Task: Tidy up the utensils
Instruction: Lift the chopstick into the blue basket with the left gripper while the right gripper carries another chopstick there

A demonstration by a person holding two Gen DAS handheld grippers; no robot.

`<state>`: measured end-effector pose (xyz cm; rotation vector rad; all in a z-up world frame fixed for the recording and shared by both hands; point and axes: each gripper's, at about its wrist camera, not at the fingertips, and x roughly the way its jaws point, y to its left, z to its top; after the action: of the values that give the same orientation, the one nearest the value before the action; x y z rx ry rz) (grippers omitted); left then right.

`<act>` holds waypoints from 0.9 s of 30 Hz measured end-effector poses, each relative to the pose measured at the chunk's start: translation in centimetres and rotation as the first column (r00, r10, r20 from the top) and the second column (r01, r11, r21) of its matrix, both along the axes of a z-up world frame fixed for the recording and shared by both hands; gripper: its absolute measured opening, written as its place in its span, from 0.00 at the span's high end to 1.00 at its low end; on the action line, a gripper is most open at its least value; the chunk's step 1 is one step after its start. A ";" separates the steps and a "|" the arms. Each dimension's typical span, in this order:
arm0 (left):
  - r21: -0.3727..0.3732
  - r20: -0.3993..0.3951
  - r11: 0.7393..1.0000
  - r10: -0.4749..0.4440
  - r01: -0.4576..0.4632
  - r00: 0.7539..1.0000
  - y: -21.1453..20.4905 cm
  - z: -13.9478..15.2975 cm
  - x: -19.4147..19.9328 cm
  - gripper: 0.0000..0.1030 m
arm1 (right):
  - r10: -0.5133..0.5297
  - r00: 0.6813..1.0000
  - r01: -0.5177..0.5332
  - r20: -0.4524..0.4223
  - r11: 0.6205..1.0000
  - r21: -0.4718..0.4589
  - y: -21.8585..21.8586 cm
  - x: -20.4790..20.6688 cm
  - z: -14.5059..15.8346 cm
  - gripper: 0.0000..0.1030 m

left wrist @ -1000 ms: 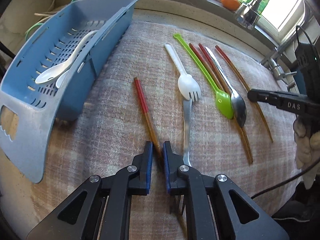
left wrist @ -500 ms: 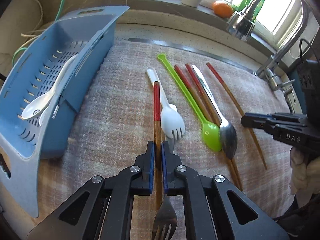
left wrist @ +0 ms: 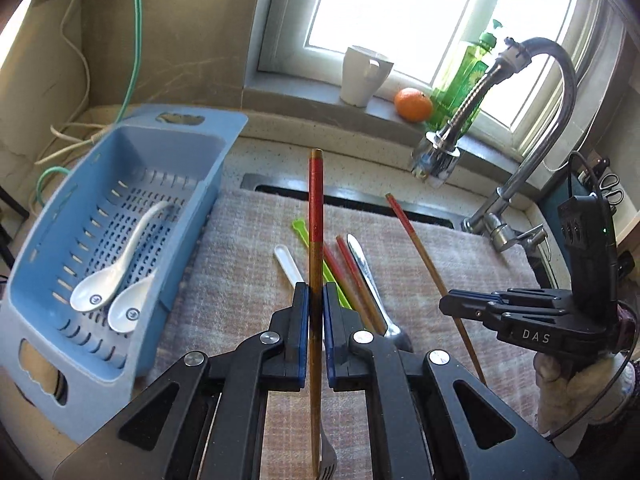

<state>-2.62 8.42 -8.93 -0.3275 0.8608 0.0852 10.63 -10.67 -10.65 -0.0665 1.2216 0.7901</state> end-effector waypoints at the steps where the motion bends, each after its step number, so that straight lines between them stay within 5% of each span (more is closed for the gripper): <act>1: 0.001 0.017 1.000 0.003 -0.003 1.000 0.3 0.6 -0.1 0.94 | -0.002 1.000 0.002 0.004 1.000 0.010 0.3 0.0 0.5 0.94; 13: 0.045 0.097 0.999 0.000 -0.004 0.995 6.1 5.7 -1.4 0.94 | 0.030 0.999 -0.034 0.036 0.991 0.130 7.8 -1.6 4.9 0.94; 27: 0.127 0.024 0.992 -0.006 0.003 1.000 13.9 5.7 0.9 0.94 | 0.047 0.999 -0.043 -0.012 0.978 0.202 19.2 -1.4 5.2 0.94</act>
<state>-1.77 22.33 -3.21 -0.2071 0.8276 0.1310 9.19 8.49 -5.47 0.0785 1.1529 0.9521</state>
